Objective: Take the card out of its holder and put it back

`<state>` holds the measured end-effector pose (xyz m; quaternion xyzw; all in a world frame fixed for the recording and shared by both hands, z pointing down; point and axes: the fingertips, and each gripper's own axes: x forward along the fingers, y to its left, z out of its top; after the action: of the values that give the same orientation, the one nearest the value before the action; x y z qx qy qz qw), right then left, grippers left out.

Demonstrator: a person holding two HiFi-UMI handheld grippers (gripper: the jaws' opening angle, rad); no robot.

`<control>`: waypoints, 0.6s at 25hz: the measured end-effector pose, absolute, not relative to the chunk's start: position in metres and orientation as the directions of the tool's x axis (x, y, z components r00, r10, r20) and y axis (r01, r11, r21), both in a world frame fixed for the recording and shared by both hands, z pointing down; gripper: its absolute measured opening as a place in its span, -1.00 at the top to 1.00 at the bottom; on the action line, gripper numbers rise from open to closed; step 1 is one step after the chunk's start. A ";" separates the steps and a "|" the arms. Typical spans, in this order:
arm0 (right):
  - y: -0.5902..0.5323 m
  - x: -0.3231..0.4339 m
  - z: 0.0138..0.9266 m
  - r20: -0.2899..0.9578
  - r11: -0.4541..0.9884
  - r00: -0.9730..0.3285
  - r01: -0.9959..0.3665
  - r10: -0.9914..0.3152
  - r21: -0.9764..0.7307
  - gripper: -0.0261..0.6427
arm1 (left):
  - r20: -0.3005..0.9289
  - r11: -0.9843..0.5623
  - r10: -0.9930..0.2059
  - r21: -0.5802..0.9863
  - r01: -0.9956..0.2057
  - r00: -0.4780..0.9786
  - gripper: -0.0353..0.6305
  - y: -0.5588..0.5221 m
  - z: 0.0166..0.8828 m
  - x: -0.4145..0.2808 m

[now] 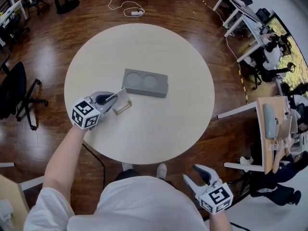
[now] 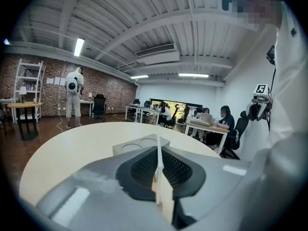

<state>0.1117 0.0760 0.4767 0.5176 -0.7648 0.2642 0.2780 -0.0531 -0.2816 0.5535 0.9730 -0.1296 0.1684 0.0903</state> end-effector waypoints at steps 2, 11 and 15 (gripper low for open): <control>0.076 0.111 0.477 0.698 0.322 -0.308 -0.940 -0.646 -0.117 0.36 | 0.359 -0.950 -0.219 0.132 -0.282 0.907 0.85 -0.280 0.556 -0.054; 0.078 0.112 0.478 0.692 0.315 -0.307 -0.942 -0.654 -0.119 0.36 | 0.355 -0.930 -0.270 0.145 -0.339 0.895 0.85 -0.284 0.556 -0.059; 0.079 0.115 0.478 0.693 0.313 -0.303 -0.943 -0.654 -0.117 0.36 | 0.367 -0.928 -0.277 0.139 -0.346 0.888 0.85 -0.282 0.558 -0.058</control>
<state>0.1150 0.0786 0.4779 0.5233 -0.7628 0.2640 0.2730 -0.0580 -0.2823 0.5581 0.9664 -0.1613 0.1729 0.1007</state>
